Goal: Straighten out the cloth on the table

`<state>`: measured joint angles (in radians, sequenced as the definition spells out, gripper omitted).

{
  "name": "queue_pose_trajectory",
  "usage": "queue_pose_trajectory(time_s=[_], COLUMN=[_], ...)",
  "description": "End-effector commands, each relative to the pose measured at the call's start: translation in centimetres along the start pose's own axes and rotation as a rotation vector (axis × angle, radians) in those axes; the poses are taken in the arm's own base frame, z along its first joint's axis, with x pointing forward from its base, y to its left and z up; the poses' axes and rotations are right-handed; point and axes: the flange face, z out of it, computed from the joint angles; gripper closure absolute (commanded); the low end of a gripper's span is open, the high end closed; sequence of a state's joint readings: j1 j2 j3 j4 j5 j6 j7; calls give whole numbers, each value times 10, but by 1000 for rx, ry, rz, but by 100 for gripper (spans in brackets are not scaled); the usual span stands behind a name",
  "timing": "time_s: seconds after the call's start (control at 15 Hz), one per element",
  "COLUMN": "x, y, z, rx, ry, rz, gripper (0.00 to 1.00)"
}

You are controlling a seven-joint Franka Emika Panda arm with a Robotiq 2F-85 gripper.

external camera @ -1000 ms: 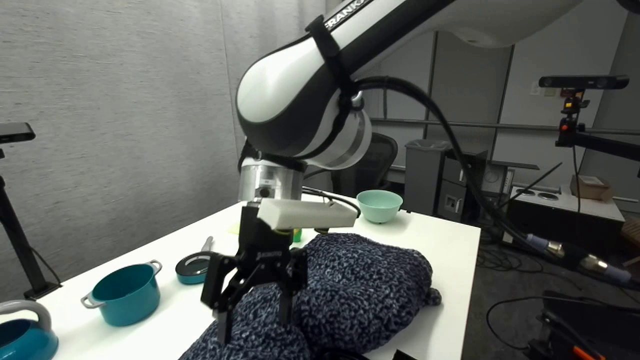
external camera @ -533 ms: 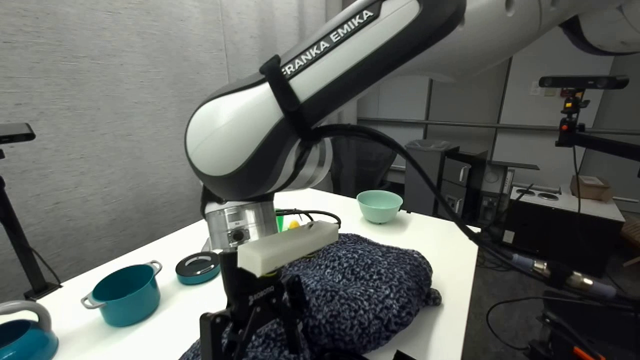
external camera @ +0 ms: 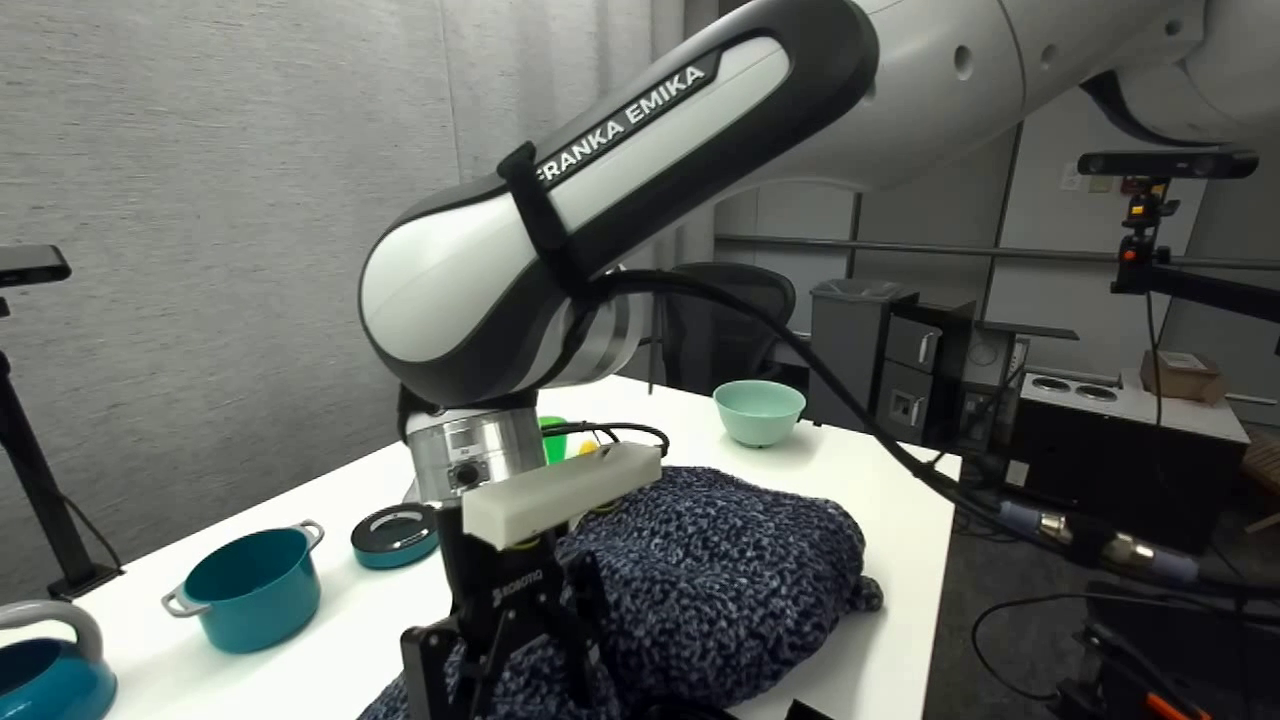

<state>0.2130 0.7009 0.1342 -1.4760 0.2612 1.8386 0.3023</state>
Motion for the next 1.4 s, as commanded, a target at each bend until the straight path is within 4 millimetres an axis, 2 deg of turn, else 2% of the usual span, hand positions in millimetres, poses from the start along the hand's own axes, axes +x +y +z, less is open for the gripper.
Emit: queue_pose_trajectory(time_s=[0.0,0.07,0.13,0.2,0.27,0.33,0.53,0.67,0.73,0.8,0.87,1.13,1.33], x=[14,19,24,27,29,30,34,36,37,38,38,36,42], y=[-7,-7,-8,-8,-8,-9,-10,-10,-11,-11,-12,-13,-17], z=[-6,-7,-7,-8,-8,-8,-4,0,2,3,6,9,2], rx=[11,29,32,40,47,53,52,43,43,43,39,36,113], ry=[37,71,104,109,121,126,117,111,108,107,98,41,41], rz=[37,48,53,59,55,52,82,97,102,106,114,156,234], gripper=[38,51,58,17,21,21,1,0,28,25,29,62,84])
